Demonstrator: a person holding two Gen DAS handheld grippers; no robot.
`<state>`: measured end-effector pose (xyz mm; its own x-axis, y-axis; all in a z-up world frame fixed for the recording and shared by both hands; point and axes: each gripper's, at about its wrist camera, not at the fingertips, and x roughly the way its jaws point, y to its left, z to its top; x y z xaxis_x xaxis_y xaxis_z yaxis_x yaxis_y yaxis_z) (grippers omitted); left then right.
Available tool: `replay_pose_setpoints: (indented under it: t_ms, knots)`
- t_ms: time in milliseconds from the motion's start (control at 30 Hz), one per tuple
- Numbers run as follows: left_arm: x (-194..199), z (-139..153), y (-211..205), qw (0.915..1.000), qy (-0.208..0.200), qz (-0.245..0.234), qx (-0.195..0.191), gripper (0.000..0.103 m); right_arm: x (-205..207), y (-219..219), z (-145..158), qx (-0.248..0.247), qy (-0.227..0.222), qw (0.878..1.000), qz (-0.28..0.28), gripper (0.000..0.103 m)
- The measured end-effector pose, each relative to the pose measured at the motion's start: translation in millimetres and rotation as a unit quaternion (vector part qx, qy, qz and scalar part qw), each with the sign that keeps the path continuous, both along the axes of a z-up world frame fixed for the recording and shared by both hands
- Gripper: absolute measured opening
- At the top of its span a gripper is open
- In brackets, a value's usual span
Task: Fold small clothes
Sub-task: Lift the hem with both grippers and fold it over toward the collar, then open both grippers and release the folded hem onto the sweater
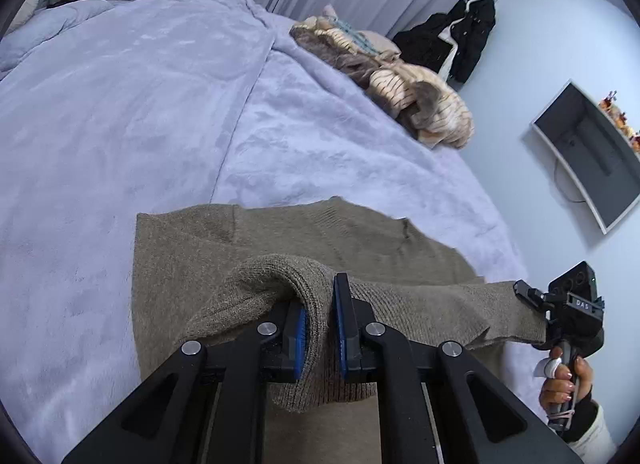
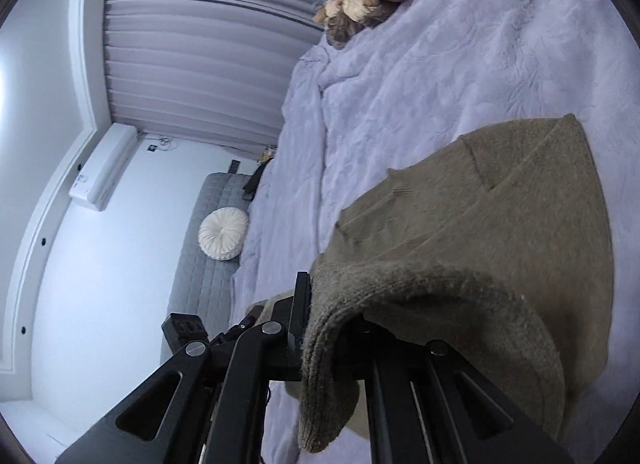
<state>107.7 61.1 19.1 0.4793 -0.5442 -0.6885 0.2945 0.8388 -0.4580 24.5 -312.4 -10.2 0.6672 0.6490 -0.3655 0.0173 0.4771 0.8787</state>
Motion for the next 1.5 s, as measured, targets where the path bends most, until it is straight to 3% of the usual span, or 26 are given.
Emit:
replay_pose_setpoints:
  t_ms: [133,200,267,300,333,433,567,633,733,900,1033,1167,1300,1367,1467,1500]
  knots:
    - [19,-39,-10,0.9983,0.036,0.014,0.044,0.017,33,-7,-46,0.008,0.057,0.998,-0.012,0.011]
    - [21,-46,-8,0.9982,0.043,0.018,0.038,0.018,36,-10,-62,0.03,0.077,0.996,-0.02,0.012]
    - [19,-44,-5,0.9989,0.041,0.011,0.021,0.042,34,-10,-70,0.057,0.081,0.995,-0.018,0.022]
    - [16,-40,-3,0.999,0.041,0.009,0.014,0.066,33,-10,-70,0.066,0.078,0.995,-0.014,0.029]
    - [12,-34,-1,0.9994,0.03,0.015,0.011,0.078,32,-12,-68,0.073,0.071,0.995,-0.01,0.036]
    - [9,-11,2,0.9996,-0.019,0.02,0.008,0.078,36,-15,-55,0.102,0.039,0.994,-0.001,0.046]
    - [27,-3,10,0.9974,-0.029,0.066,0.008,0.078,49,-22,-45,0.128,0.014,0.991,-0.032,0.06]
    - [33,-6,14,0.9966,-0.023,0.079,0.01,0.078,54,-30,-47,0.148,0.004,0.987,-0.062,0.074]
    - [30,-12,11,0.9952,-0.026,0.08,0.05,0.078,58,-41,-49,0.157,0.003,0.984,-0.089,0.074]
    - [11,-25,15,0.9918,-0.016,0.071,0.105,0.078,41,-35,-49,0.11,0.028,0.991,-0.076,0.074]
    - [-10,-39,33,0.991,0.017,0.07,0.113,0.078,11,-20,-47,0.036,0.048,0.997,-0.05,0.074]
    - [-27,-48,50,0.9902,0.041,0.073,0.112,0.078,-29,-7,-35,-0.007,0.04,0.999,-0.033,0.074]
    - [-19,-31,51,0.992,0.023,0.079,0.096,0.078,-64,6,-32,-0.031,0.044,0.998,-0.021,0.074]
    - [-7,-18,42,0.9953,0.005,0.071,0.065,0.078,-74,10,-32,-0.032,0.043,0.998,-0.014,0.074]
    - [12,-15,18,0.9993,0.01,0.033,0.015,0.072,-85,16,-32,-0.027,0.035,0.999,-0.011,0.054]
    - [17,-17,9,0.9998,0.014,0.017,0.0,0.064,-86,17,-33,-0.025,0.037,0.999,-0.011,0.043]
